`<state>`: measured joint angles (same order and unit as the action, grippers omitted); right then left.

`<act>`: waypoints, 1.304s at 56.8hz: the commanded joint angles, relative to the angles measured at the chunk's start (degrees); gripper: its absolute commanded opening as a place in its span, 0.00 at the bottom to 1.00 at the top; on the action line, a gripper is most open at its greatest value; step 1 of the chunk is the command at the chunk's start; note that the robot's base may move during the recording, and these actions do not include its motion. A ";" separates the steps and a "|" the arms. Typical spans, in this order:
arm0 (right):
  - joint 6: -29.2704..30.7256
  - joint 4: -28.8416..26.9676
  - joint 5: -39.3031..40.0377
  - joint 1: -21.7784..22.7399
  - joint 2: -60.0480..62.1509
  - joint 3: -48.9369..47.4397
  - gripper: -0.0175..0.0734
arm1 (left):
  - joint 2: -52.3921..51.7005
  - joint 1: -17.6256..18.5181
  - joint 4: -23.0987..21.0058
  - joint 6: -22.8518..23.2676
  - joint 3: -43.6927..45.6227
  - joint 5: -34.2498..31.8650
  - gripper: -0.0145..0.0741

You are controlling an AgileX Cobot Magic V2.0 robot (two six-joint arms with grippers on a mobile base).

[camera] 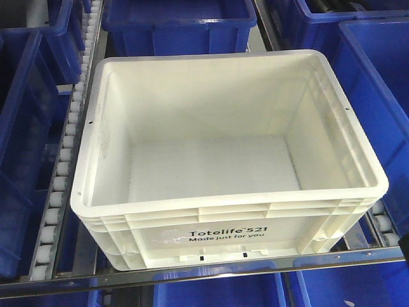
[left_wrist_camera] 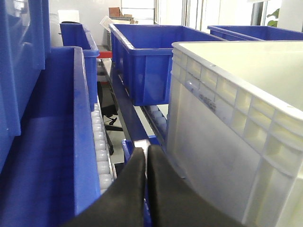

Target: Move bin from left to right shelf

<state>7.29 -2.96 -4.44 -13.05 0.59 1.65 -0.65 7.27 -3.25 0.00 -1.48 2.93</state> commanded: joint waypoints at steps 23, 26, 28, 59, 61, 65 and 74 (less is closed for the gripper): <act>0.37 0.55 3.47 0.03 0.61 1.08 0.18 | -0.94 0.39 -0.11 0.51 -1.10 -4.54 0.16; 0.37 0.55 3.47 0.03 0.61 1.08 0.18 | -0.94 0.39 -0.11 0.51 -1.10 -4.54 0.16; 0.37 0.55 3.47 0.03 0.61 1.08 0.18 | -0.94 0.39 -0.11 0.51 -1.10 -4.54 0.16; 0.37 0.55 3.47 0.03 0.61 1.08 0.18 | -0.94 0.39 -0.11 0.51 -1.10 -4.54 0.16; 0.37 0.55 3.47 0.03 0.61 1.08 0.18 | -0.94 0.39 -0.11 0.51 -1.10 -4.54 0.16; 0.37 0.55 3.47 0.03 0.61 1.08 0.18 | -0.94 0.39 -0.11 0.51 -1.10 -4.54 0.16; 0.37 0.55 3.47 0.03 0.61 1.08 0.18 | -0.94 0.39 -0.11 0.51 -1.10 -4.54 0.16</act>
<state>7.29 -2.85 -4.86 -13.05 0.59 1.65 -0.65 7.27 -3.25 0.00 -1.48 2.93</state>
